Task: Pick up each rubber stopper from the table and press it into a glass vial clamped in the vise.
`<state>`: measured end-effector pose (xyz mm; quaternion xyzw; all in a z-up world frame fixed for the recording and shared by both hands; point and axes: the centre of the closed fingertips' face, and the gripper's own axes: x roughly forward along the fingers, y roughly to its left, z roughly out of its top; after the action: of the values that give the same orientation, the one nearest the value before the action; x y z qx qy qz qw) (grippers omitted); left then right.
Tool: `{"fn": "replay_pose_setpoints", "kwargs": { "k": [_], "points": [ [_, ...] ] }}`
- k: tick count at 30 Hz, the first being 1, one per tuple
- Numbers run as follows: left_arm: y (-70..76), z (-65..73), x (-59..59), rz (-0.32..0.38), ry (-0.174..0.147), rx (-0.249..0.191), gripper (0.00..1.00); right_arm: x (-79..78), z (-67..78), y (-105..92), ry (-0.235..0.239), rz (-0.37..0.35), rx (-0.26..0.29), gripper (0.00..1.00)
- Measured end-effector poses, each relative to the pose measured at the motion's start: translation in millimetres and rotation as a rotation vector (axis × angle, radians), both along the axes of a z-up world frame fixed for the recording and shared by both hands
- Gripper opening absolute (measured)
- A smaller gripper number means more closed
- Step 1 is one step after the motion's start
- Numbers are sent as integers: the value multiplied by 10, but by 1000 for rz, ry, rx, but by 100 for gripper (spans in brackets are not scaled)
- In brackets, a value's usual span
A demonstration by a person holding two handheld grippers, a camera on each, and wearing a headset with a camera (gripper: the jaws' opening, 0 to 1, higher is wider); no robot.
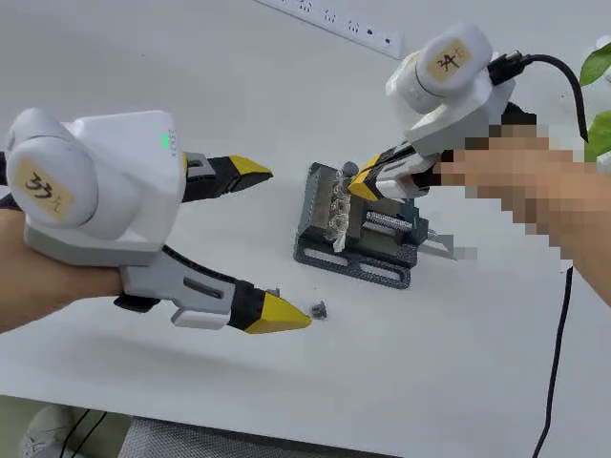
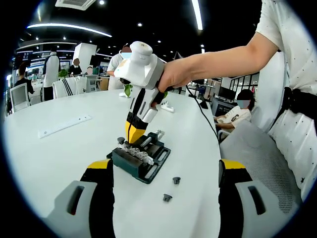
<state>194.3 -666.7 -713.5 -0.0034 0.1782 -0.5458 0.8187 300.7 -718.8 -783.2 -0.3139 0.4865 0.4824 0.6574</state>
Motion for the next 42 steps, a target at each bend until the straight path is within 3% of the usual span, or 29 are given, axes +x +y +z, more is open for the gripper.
{"fn": "replay_pose_setpoints", "kwargs": {
  "k": [11,14,35,42],
  "points": [
    [39,-1,-1,9,2,8,86,13,56,82,-6,-6,33,0],
    [30,-7,-4,7,5,8,86,31,-1,66,-10,1,14,0],
    [-39,22,12,-3,-3,1,86,26,6,86,-13,31,-18,0],
    [-39,91,-5,-2,-18,10,87,29,31,59,0,-16,25,0]
  ]
}}
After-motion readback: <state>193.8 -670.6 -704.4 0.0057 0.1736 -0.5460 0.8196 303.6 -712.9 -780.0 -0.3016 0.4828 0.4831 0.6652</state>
